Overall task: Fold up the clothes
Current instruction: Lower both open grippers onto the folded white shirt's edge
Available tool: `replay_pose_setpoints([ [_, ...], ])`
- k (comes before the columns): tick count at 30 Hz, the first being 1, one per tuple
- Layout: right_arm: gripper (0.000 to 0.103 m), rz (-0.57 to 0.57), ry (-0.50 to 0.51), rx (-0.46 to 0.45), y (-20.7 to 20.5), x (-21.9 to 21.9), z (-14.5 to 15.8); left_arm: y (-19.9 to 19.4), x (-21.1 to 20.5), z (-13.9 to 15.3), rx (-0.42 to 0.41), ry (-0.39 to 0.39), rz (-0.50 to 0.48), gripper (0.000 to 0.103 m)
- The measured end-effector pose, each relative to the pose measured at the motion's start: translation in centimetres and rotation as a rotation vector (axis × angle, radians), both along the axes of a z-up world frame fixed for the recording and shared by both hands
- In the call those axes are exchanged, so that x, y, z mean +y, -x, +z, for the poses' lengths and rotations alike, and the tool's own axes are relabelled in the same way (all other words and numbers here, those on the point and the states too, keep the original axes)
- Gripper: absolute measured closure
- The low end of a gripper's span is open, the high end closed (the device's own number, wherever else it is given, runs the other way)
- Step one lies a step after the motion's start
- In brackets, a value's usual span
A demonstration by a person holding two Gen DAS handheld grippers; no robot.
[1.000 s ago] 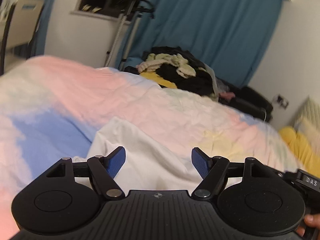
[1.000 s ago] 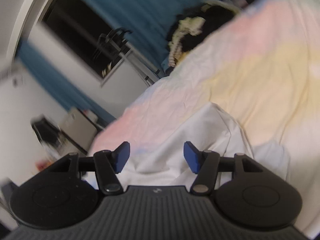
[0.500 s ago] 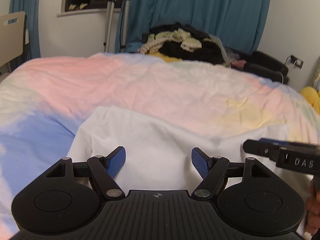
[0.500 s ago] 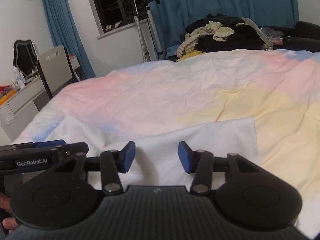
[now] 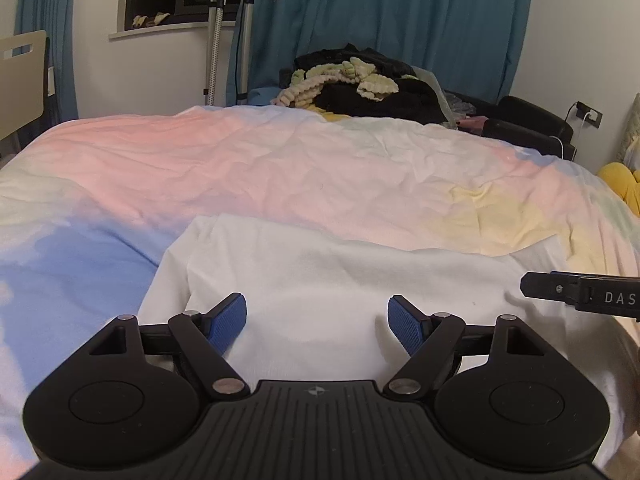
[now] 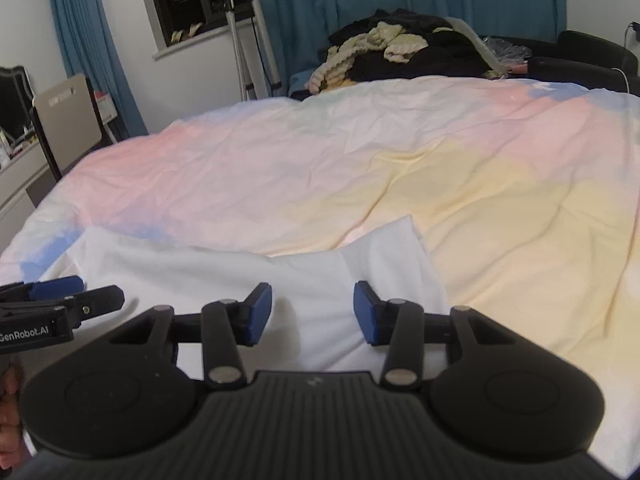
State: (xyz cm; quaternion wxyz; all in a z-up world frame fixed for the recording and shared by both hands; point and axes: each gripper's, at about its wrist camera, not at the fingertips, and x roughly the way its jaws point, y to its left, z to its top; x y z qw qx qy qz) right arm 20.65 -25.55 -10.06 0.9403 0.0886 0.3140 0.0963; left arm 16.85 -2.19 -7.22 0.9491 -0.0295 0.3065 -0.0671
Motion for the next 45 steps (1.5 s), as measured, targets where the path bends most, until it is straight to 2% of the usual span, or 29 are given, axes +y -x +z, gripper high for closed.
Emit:
replay_pose_setpoints([
  [3, 0.050, -0.005, -0.031, -0.045, 1.8, -0.4, 1.2, 1.9, 0.0, 1.3, -0.033, 0.020, 0.001, 0.022],
  [11, 0.049, 0.009, -0.065, -0.168, 8.4, -0.8, 5.3, 8.3, -0.2, 5.2, -0.137, 0.052, -0.025, 0.020],
  [15, 0.049, -0.006, -0.074, -0.210, 11.9, -1.1, 6.5, 11.4, -0.4, 6.6, -0.182, 0.042, -0.036, 0.018],
  [20, 0.049, -0.006, -0.075, -0.264, 15.8, -0.8, 7.5, 14.6, -0.4, 7.7, -0.208, 0.086, -0.055, 0.016],
  [26, 0.045, -0.015, -0.078, -0.306, 19.4, -0.2, 7.6, 17.0, 0.2, 7.7, -0.234, 0.086, -0.030, 0.013],
  [32, 0.045, -0.009, -0.059, -0.300, 18.9, 0.4, 6.9, 16.7, 0.6, 7.4, -0.244, 0.094, -0.003, 0.011],
  [37, 0.045, -0.004, -0.043, -0.293, 18.3, 0.9, 6.3, 16.4, 0.5, 7.1, -0.240, 0.060, 0.014, 0.011],
  [45, 0.041, -0.013, -0.050, -0.298, 18.4, 0.9, 6.3, 16.3, 0.4, 6.9, -0.231, 0.061, 0.024, 0.009],
])
